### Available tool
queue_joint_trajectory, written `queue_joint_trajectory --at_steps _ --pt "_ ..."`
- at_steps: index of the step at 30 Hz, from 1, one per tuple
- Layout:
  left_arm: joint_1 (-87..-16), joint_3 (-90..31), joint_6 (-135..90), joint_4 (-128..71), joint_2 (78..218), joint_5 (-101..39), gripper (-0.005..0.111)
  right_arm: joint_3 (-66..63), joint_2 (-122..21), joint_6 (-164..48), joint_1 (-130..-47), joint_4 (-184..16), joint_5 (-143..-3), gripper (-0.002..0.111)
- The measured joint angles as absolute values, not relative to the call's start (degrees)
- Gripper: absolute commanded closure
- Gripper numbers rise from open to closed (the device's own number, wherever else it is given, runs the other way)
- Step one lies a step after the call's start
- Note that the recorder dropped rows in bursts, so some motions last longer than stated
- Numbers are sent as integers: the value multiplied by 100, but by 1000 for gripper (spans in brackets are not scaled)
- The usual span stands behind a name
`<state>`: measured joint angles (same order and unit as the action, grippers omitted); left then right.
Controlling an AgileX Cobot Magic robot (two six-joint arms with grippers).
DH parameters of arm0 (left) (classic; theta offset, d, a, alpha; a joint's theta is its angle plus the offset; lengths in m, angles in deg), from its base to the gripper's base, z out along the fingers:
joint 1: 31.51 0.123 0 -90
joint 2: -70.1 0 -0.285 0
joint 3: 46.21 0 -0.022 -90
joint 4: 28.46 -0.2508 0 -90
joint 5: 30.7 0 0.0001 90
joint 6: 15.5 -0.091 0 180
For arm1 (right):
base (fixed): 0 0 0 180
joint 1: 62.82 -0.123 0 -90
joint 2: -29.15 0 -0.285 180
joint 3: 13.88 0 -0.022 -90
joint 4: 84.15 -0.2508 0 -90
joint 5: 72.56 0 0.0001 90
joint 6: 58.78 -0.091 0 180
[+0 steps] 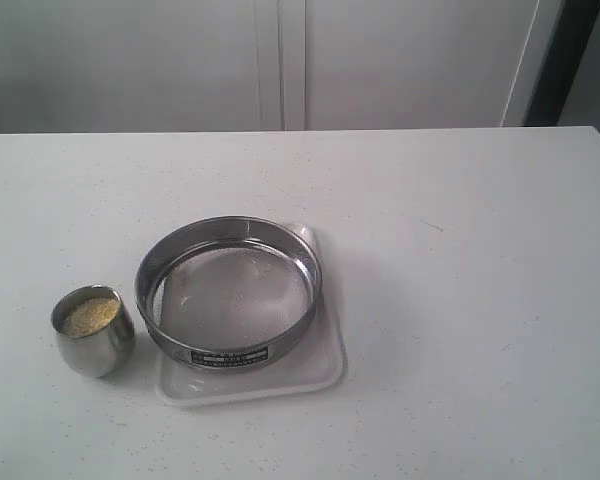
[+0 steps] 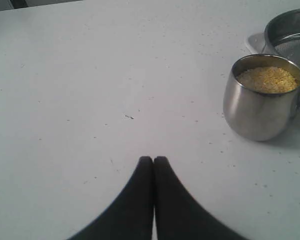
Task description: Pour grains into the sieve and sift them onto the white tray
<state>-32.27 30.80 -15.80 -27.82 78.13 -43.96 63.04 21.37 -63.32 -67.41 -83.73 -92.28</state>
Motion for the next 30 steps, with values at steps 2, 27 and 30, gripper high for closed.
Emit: queue_joint_trajectory --at_steps 2,27,30 --pt "-3227 3080 -1580 -2782 7813 -4376 107 6304 2137 -6332 -6741 -8373 -9228 108" --pt "-3227 3080 -97 -2353 7813 -2319 107 6304 2137 -6345 -6741 -8373 -9228 108" --pt "-3227 3080 82 -2353 7813 -2109 107 6304 2137 -6345 -6741 -8373 -9228 108"
